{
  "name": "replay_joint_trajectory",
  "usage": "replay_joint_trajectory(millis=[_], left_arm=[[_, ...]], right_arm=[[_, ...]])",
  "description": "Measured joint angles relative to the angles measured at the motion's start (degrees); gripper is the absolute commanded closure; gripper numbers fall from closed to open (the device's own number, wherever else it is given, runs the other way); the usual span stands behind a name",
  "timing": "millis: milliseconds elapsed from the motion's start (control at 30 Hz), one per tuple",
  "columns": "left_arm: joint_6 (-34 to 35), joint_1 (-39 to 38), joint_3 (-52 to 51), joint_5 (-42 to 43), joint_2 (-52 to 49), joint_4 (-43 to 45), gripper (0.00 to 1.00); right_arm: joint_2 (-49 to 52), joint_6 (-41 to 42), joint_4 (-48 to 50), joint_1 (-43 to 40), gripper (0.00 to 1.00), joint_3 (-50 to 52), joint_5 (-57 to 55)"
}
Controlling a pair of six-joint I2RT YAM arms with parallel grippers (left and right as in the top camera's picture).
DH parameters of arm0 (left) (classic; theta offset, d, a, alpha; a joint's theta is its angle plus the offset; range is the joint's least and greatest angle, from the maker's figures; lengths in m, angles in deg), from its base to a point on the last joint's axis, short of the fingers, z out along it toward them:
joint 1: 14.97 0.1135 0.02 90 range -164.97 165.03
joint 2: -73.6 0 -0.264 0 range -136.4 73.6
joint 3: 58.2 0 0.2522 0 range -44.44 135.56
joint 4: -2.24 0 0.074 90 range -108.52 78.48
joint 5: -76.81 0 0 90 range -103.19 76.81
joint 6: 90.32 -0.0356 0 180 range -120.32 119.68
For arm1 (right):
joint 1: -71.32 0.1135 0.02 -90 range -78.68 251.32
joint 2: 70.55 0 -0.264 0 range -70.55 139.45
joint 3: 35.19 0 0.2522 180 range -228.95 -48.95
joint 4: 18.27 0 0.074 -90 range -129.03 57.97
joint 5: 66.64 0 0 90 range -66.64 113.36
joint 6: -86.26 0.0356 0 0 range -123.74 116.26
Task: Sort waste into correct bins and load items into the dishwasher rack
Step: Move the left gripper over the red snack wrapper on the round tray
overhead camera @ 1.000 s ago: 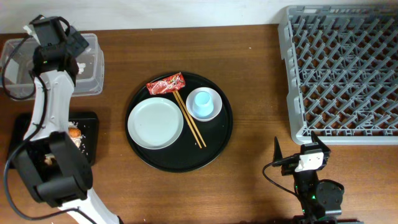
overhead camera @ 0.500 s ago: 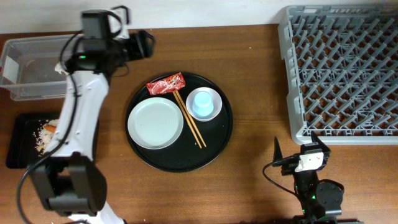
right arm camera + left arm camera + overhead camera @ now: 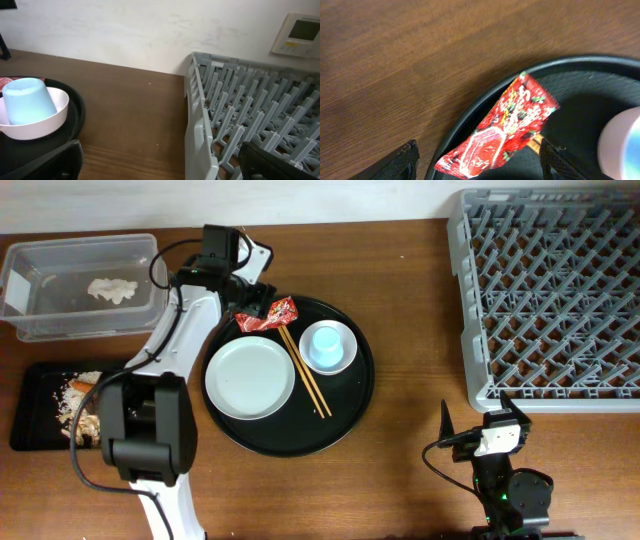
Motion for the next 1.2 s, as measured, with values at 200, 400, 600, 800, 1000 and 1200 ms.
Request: replay_joint_trajectory(millis=[200, 400, 600, 800, 1000, 1200], left_arm=[[-3.7, -0.4, 0.0, -0.7, -1.8, -2.6, 0.32], [-5.2, -1.3, 0.0, -2.2, -2.8, -3.1, 0.32], [-6.3, -2.3, 0.0, -4.5, -5.6, -3.3, 0.34], [-8.0, -2.3, 0.0, -5.5, -6.5, -3.5, 0.35], [-9.0, -2.3, 0.0, -6.5, -6.5, -3.0, 0.37], [-10.1, -2.3, 0.0, -6.5, -6.5, -3.1, 0.41]], right_arm=[[0.0, 0.0, 0.0, 0.0, 0.02, 0.0, 0.0], [0.0, 0.0, 0.0, 0.0, 0.02, 0.0, 0.0], [0.0, 0.0, 0.0, 0.0, 0.02, 0.0, 0.0], [0.0, 0.0, 0.0, 0.0, 0.02, 0.0, 0.0], [0.0, 0.0, 0.0, 0.0, 0.02, 0.0, 0.0], [0.0, 0.0, 0.0, 0.0, 0.02, 0.0, 0.0]])
